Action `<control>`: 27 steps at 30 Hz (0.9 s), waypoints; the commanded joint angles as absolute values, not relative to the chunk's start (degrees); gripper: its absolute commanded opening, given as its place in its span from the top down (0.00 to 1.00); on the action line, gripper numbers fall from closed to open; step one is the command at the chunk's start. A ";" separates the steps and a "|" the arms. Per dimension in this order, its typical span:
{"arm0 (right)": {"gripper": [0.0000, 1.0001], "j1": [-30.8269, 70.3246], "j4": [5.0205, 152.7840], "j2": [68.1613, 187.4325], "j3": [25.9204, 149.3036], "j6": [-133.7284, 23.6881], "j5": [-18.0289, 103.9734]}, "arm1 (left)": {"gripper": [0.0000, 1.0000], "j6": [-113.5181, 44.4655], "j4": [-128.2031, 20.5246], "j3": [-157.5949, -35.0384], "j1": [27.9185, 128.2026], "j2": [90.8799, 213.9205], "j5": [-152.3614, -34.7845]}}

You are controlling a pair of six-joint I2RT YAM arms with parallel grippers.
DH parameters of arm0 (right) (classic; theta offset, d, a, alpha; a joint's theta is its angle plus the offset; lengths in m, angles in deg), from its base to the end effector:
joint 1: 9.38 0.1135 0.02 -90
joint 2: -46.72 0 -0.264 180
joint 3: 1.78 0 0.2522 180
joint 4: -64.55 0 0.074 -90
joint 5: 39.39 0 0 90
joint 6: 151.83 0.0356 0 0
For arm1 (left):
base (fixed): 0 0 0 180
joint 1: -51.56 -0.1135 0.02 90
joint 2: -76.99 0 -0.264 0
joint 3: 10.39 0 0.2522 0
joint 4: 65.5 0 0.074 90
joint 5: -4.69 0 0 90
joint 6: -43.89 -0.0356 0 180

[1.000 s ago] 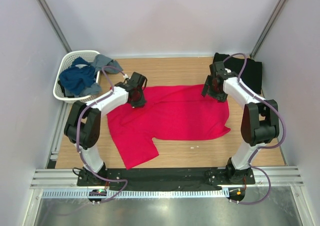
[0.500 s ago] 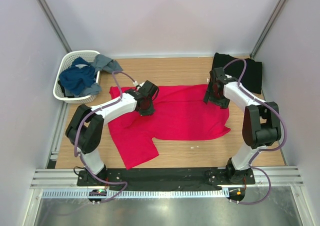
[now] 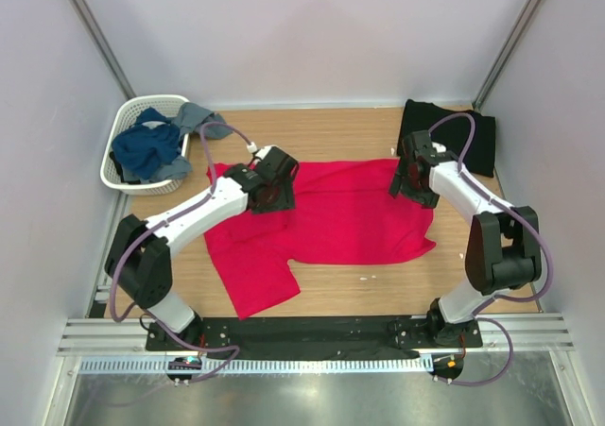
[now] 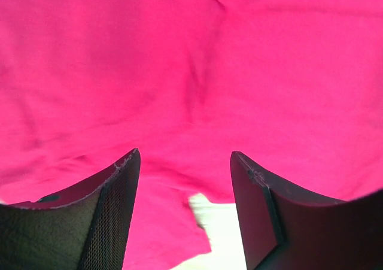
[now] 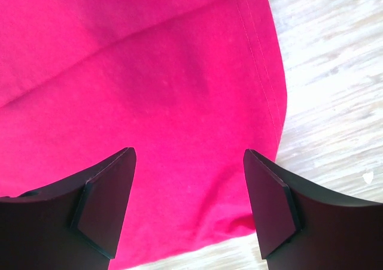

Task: Fold and stack the t-shirts
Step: Fold the tshirt

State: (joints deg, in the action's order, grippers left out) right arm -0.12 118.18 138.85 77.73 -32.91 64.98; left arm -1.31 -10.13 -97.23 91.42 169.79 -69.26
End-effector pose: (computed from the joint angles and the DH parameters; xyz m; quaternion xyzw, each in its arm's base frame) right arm 0.3169 0.0427 0.2229 0.1911 0.9523 -0.0489 0.2330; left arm 0.2640 -0.2076 0.2561 -0.0759 0.9570 -0.0651 0.2723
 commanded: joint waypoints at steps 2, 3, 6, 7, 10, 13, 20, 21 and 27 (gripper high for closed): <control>0.21 -4.01 119.70 134.44 74.30 -30.73 61.97 | 0.37 1.42 -3.42 -96.84 87.34 166.82 -64.57; 0.21 -5.50 120.14 133.56 73.51 -30.55 61.08 | 0.37 2.75 -2.35 -96.14 86.98 165.95 -64.57; 0.21 -10.59 122.59 128.83 70.09 -29.67 60.10 | 0.32 8.70 3.71 -93.24 86.54 160.94 -64.48; 0.21 -11.30 122.95 127.33 69.55 -29.41 60.19 | 0.30 10.30 5.38 -91.23 86.37 159.36 -64.48; 0.21 -13.59 123.74 123.10 66.57 -28.88 61.16 | 0.27 15.49 9.26 -86.39 86.02 153.39 -67.81; 0.21 -15.88 125.58 121.60 63.84 -27.91 60.64 | 0.27 19.10 9.17 -79.18 85.93 147.85 -73.51; 0.24 -17.20 123.49 120.98 59.00 -26.77 56.77 | 0.27 27.18 9.87 -66.44 85.93 135.98 -79.24; 0.26 -17.29 122.87 121.24 58.56 -26.51 56.07 | 0.27 28.06 9.88 -63.64 85.93 132.84 -79.68; 0.36 -17.29 118.48 123.79 56.63 -25.54 56.85 | 0.28 35.71 10.84 -57.20 85.93 122.88 -79.34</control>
